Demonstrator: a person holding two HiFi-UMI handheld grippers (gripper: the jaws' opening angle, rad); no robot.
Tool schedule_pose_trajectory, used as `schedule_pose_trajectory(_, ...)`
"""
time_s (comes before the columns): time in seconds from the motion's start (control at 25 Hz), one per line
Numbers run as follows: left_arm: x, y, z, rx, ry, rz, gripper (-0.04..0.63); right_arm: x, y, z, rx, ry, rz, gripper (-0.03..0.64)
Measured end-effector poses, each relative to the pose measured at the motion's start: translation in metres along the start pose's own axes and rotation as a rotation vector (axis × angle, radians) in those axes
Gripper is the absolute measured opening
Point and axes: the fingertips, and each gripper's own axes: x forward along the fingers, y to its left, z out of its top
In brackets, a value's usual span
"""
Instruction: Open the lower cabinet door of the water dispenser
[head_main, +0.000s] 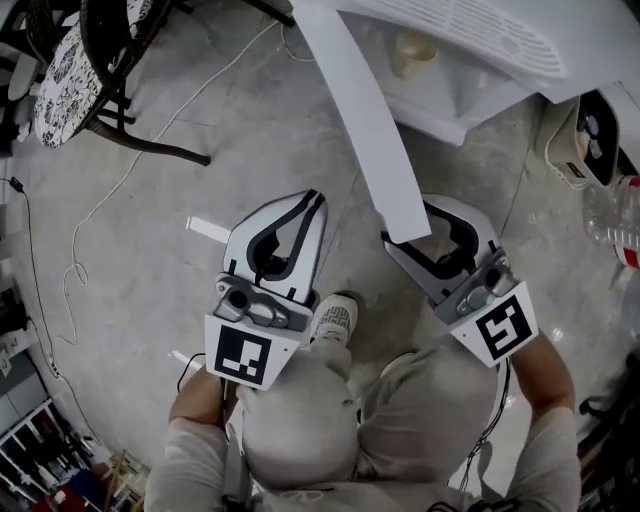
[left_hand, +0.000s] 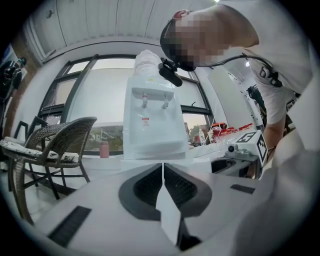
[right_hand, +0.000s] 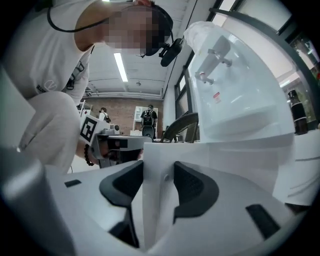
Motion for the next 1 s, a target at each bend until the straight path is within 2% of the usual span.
schedule_pose_trajectory(0.36, -0.046, 0.038, -0.002, -0.003, 0.006, 0.085, 0.012, 0.062, 0.054, 0.004, -0.05, 0.021, 0.208, 0.172)
schedule_pose_trajectory(0.52, -0.066, 0.061, 0.003, -0.006, -0.01, 0.184, 0.006, 0.09, 0.071, 0.005, -0.048, 0.03, 0.278, 0.161)
schedule_pose_trajectory(0.76, -0.094, 0.103, -0.012, -0.045, 0.025, 0.341, 0.005, 0.136, 0.087, 0.011, -0.037, -0.001, 0.284, 0.166)
schedule_pose_trajectory(1.0, -0.111, 0.121, -0.015, -0.04, 0.022, 0.404, 0.006, 0.178, 0.095, 0.013, -0.048, -0.017, 0.289, 0.164)
